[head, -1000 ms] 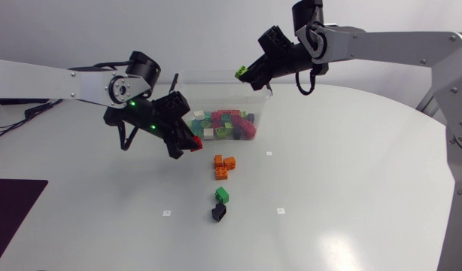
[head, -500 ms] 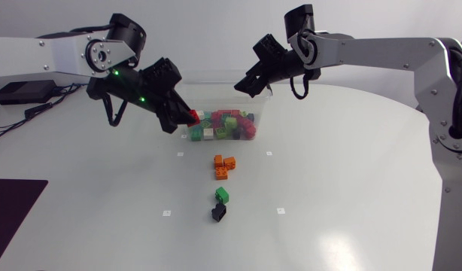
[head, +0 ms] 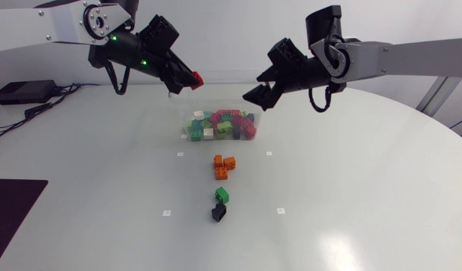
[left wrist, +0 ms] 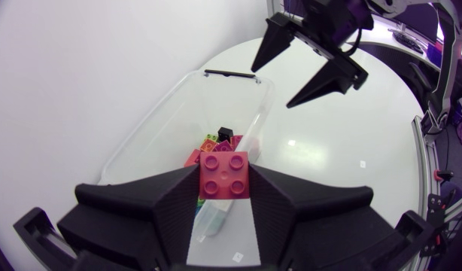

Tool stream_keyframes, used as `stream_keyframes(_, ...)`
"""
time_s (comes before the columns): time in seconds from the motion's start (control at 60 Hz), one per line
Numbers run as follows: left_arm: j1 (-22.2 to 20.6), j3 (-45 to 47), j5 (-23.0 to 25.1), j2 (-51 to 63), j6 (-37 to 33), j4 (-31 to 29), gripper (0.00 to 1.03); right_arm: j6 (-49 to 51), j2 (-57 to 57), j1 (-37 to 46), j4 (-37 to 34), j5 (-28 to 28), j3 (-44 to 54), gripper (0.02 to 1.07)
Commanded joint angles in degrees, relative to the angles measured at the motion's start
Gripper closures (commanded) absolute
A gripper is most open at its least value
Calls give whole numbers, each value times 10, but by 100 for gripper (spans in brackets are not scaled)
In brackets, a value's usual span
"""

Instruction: Place the duplo bricks in the container

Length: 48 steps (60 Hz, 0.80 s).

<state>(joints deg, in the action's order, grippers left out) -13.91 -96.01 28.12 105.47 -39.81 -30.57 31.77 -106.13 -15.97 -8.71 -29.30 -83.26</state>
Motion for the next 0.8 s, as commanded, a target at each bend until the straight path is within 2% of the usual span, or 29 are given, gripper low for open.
stream_keyframes(0.0,3,-28,6,30,23,11,75,16,21,3,6,-1,50,8)
stream_keyframes(0.3,3,-86,6,91,39,36,75,68,69,-1,5,-5,159,9)
stream_keyframes(0.6,3,-152,4,151,40,31,73,125,58,-23,-28,-16,206,9)
stream_keyframes(0.7,4,-200,1,185,40,9,55,147,44,-32,-49,-16,200,10)
stream_keyframes(0.783,3,-227,-3,206,40,-1,32,161,25,-35,-67,-15,180,10)
